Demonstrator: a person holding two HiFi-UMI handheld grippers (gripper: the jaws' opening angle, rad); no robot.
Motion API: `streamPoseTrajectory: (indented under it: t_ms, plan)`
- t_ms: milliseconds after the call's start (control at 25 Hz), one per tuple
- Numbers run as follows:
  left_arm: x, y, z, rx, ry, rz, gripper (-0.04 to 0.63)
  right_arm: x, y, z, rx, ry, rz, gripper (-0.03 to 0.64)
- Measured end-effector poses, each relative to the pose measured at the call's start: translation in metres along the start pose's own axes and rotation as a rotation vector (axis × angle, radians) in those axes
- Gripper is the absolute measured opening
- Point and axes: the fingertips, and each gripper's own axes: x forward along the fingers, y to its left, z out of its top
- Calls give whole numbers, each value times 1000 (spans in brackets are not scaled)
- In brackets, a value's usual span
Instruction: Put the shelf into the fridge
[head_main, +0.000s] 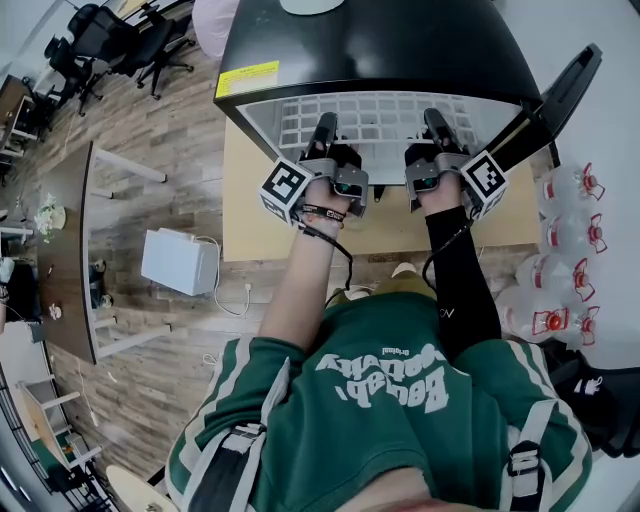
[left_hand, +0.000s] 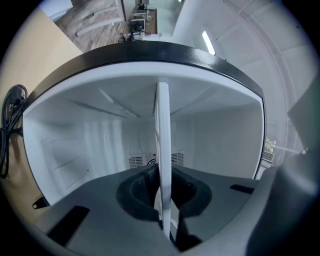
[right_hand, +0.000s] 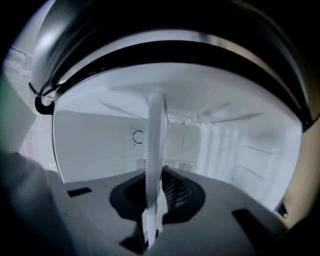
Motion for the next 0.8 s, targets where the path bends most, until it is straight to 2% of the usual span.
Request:
streamPoseTrajectory:
  t_ms: [120,360,600,800]
  plan:
    - [2,1,1,5,-7,1,21,1,-1,1,-5,6,-13,32]
    - [16,1,2,19,-14,-4,21,17,2,6,16,4,33,32]
    - [25,3,7,31,-21,2,25,26,0,7,4,2,16,32]
    - [32,5,8,26,-25,-6,28,32,-1,10,17,-14,38,32]
